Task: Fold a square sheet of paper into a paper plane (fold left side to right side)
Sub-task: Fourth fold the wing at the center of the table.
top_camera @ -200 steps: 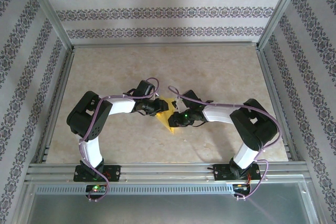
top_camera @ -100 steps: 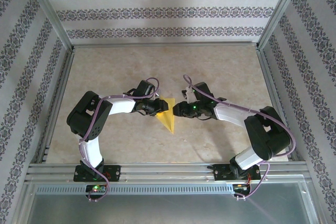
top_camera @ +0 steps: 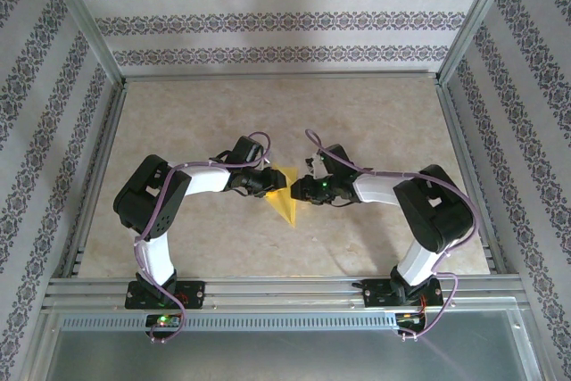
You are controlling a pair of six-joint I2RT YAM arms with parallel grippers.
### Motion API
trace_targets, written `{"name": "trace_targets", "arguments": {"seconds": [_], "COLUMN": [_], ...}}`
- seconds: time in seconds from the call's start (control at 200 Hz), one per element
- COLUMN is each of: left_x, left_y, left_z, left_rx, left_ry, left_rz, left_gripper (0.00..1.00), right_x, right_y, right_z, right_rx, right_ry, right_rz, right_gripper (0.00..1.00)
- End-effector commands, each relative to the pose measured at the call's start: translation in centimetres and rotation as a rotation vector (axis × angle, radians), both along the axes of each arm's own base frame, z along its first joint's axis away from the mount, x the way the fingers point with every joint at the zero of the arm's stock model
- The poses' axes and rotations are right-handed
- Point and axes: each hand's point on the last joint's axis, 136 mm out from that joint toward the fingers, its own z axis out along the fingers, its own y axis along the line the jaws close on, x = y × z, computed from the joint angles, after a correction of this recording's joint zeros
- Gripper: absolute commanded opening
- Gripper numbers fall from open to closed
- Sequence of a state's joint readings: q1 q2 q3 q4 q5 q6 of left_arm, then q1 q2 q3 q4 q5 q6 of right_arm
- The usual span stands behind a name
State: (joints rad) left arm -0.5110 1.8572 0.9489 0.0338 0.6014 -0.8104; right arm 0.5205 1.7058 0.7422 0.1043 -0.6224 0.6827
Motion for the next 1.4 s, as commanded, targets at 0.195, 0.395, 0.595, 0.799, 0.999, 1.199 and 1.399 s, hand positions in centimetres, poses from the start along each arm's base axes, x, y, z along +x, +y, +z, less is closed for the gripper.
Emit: {"name": "trace_targets", "arguments": {"seconds": [0.195, 0.395, 0.595, 0.799, 0.999, 1.199, 1.399], "left_x": [-1.0, -1.1, -1.0, -1.0, -1.1, -1.0, -1.1], "left_y": [0.7, 0.7, 0.7, 0.7, 0.8, 0.7, 0.7], "left_z": [-1.9, -2.0, -1.9, -1.8, -1.9, -1.8, -1.8], "left_rx": [0.074, 0.076, 0.075, 0.075, 0.078, 0.077, 0.077], "left_ry": [0.044, 0.044, 0.042, 0.04, 0.044, 0.043, 0.042], "left_rz": [-0.011, -0.012, -0.012, -0.015, -0.012, -0.014, -0.015], "left_gripper": [0.37, 0.37, 0.37, 0.37, 0.37, 0.37, 0.37], "right_x": [0.4, 0.4, 0.4, 0.2, 0.1, 0.0, 0.1], "right_y": [1.1, 1.1, 0.8, 0.5, 0.2, 0.1, 0.2], "right_z": [0.2, 0.0, -0.3, -0.8, -1.3, -1.6, -2.0], "right_rx": [0.019, 0.016, -0.003, -0.028, -0.051, -0.064, -0.071], "right_ry": [-0.014, -0.01, -0.01, -0.003, 0.004, 0.006, 0.009], "right_rz": [0.014, 0.015, 0.012, 0.013, 0.015, 0.016, 0.018], "right_gripper": [0.21, 0.08, 0.04, 0.03, 0.03, 0.03, 0.02]}}
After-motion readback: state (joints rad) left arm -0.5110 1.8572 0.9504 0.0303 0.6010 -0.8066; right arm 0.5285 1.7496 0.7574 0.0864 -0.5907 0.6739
